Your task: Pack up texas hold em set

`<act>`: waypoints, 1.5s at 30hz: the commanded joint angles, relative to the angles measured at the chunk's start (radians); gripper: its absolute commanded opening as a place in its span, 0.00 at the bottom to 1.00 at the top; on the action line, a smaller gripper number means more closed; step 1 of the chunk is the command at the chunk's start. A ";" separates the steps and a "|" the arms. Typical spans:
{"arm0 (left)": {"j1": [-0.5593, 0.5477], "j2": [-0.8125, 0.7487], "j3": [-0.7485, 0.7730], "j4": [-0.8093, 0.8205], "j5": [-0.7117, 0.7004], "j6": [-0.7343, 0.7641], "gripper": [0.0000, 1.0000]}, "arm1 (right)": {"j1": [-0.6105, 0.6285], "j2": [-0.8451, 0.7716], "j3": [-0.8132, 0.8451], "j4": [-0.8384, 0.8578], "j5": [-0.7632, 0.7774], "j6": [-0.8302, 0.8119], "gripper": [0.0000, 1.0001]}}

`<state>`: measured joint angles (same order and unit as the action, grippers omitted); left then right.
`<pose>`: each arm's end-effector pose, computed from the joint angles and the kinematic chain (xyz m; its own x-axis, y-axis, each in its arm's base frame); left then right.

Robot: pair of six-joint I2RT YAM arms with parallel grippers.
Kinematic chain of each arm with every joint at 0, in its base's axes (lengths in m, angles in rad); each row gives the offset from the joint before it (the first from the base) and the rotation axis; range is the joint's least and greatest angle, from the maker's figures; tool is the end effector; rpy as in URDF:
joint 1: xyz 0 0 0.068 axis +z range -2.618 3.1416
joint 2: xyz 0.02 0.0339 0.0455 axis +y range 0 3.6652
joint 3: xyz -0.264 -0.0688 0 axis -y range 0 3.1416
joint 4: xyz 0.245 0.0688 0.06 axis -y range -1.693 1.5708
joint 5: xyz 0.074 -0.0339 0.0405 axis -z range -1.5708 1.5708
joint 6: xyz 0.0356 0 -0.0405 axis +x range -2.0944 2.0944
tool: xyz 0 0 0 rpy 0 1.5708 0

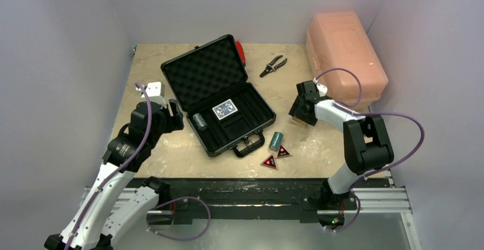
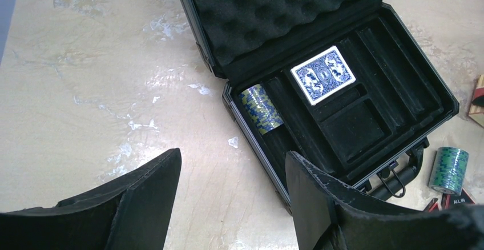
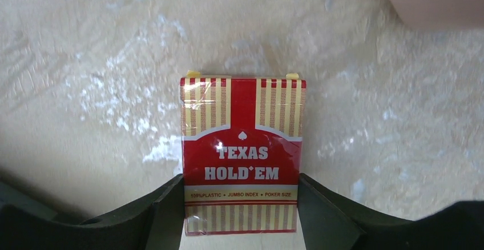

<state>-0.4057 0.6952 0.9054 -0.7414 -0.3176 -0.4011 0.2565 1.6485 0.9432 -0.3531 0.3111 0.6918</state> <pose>0.1306 -0.0440 0.3378 -0.4783 -0.1982 -0.8555 -0.0643 0.9795 -0.1910 0.3112 0.0703 0.1695 -0.7107 0.4414 -0.5477 0.4636 0.8795 0.1073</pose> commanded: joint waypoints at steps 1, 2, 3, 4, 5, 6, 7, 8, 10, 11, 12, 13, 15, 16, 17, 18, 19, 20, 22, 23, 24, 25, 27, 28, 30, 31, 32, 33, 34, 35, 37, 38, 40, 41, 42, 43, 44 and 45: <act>0.007 -0.010 0.021 0.031 0.007 0.018 0.66 | 0.013 -0.110 -0.090 -0.059 -0.072 0.094 0.71; 0.007 -0.008 0.023 0.029 0.010 0.020 0.66 | 0.015 -0.135 -0.107 -0.059 -0.077 0.106 0.74; 0.007 -0.007 0.025 0.027 0.011 0.020 0.66 | 0.016 -0.160 -0.121 -0.062 -0.084 0.119 0.78; 0.007 -0.005 0.028 0.023 0.014 0.021 0.66 | 0.017 -0.183 -0.132 -0.068 -0.091 0.127 0.83; 0.007 -0.005 0.027 0.021 0.020 0.028 0.66 | 0.018 -0.199 -0.140 -0.072 -0.099 0.130 0.91; 0.007 -0.006 0.025 0.021 0.021 0.029 0.66 | 0.018 -0.218 -0.143 -0.080 -0.107 0.132 0.97; 0.007 -0.006 0.023 0.024 0.022 0.031 0.67 | 0.018 -0.230 -0.143 -0.088 -0.113 0.131 0.99; 0.007 -0.006 0.023 0.023 0.022 0.033 0.67 | 0.018 -0.238 -0.142 -0.095 -0.117 0.128 0.99; 0.007 -0.005 0.024 0.022 0.022 0.033 0.67 | 0.018 -0.247 -0.125 -0.109 -0.109 0.113 0.99; 0.007 -0.005 0.023 0.024 0.022 0.033 0.67 | 0.018 -0.247 -0.116 -0.110 -0.100 0.096 0.99; 0.007 -0.005 0.023 0.025 0.022 0.033 0.67 | 0.018 -0.245 -0.105 -0.113 -0.093 0.081 0.99; 0.007 -0.005 0.021 0.026 0.022 0.033 0.67 | 0.018 -0.238 -0.091 -0.113 -0.092 0.065 0.99; 0.007 -0.003 0.021 0.026 0.022 0.032 0.67 | 0.018 -0.220 -0.067 -0.105 -0.097 0.035 0.99; 0.007 -0.002 0.021 0.026 0.019 0.032 0.67 | 0.016 -0.213 -0.055 -0.098 -0.098 0.009 0.99; 0.007 -0.002 0.020 0.025 0.013 0.030 0.67 | 0.018 -0.201 -0.043 -0.093 -0.097 -0.014 0.99; 0.007 -0.001 0.020 0.025 0.006 0.029 0.67 | 0.017 -0.189 -0.031 -0.087 -0.099 -0.039 0.99; 0.007 0.000 0.020 0.023 -0.005 0.028 0.67 | 0.017 -0.173 -0.018 -0.083 -0.101 -0.059 0.98; 0.007 0.000 0.020 0.021 -0.011 0.026 0.67 | 0.017 -0.158 -0.006 -0.082 -0.101 -0.078 0.97; 0.007 0.001 0.020 0.021 -0.019 0.025 0.67 | 0.017 -0.128 0.016 -0.080 -0.092 -0.102 0.96; 0.007 0.001 0.019 0.021 -0.021 0.025 0.67 | 0.017 -0.111 0.025 -0.080 -0.086 -0.109 0.96; 0.007 0.001 0.018 0.021 -0.023 0.025 0.67 | 0.017 -0.098 0.033 -0.080 -0.080 -0.113 0.96; 0.007 0.001 0.017 0.022 -0.025 0.025 0.67 | 0.017 -0.087 0.039 -0.080 -0.074 -0.116 0.95; 0.007 0.001 0.016 0.022 -0.040 0.022 0.67 | 0.017 -0.070 0.044 -0.080 -0.067 -0.118 0.95; 0.007 0.000 0.016 0.021 -0.050 0.020 0.67 | 0.017 -0.062 0.045 -0.080 -0.060 -0.119 0.94; 0.007 -0.002 0.016 0.021 -0.064 0.018 0.67 | 0.017 -0.046 0.044 -0.081 -0.050 -0.118 0.94; 0.007 -0.002 0.016 0.021 -0.062 0.018 0.67 | 0.017 -0.040 0.041 -0.081 -0.048 -0.118 0.94; 0.007 -0.002 0.016 0.023 -0.057 0.017 0.66 | 0.017 -0.035 0.036 -0.079 -0.046 -0.115 0.94; 0.007 -0.002 0.016 0.024 -0.049 0.017 0.66 | 0.017 -0.029 0.032 -0.076 -0.046 -0.115 0.94; 0.007 -0.002 0.016 0.026 -0.044 0.016 0.66 | 0.017 -0.025 0.028 -0.071 -0.046 -0.115 0.93; 0.007 -0.002 0.016 0.026 -0.042 0.016 0.66 | 0.017 -0.022 0.025 -0.069 -0.045 -0.114 0.93; 0.007 0.000 0.018 0.027 -0.041 0.016 0.65 | 0.016 -0.019 0.023 -0.075 -0.045 -0.115 0.93; 0.007 0.000 0.018 0.025 -0.042 0.015 0.65 | 0.015 -0.022 0.021 -0.077 -0.040 -0.115 0.93; 0.007 -0.001 0.018 0.026 -0.043 0.013 0.65 | 0.016 -0.030 0.018 -0.085 -0.028 -0.115 0.92; 0.007 -0.002 0.018 0.025 -0.043 0.012 0.65 | 0.016 -0.034 0.018 -0.089 -0.022 -0.113 0.92; 0.007 -0.002 0.019 0.026 -0.043 0.013 0.65 | 0.016 -0.038 0.017 -0.093 -0.018 -0.112 0.92; 0.007 -0.002 0.019 0.024 -0.043 0.013 0.65 | 0.016 -0.040 0.017 -0.097 -0.016 -0.111 0.92; 0.007 -0.003 0.020 0.023 -0.042 0.013 0.65 | 0.016 -0.043 0.016 -0.101 -0.014 -0.109 0.92; 0.007 -0.005 0.020 0.023 -0.038 0.017 0.65 | 0.016 -0.044 0.015 -0.104 -0.012 -0.108 0.92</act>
<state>-0.4057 0.6979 0.9054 -0.7414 -0.3504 -0.3977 0.2745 1.6054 0.9611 -0.4412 0.2607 0.5858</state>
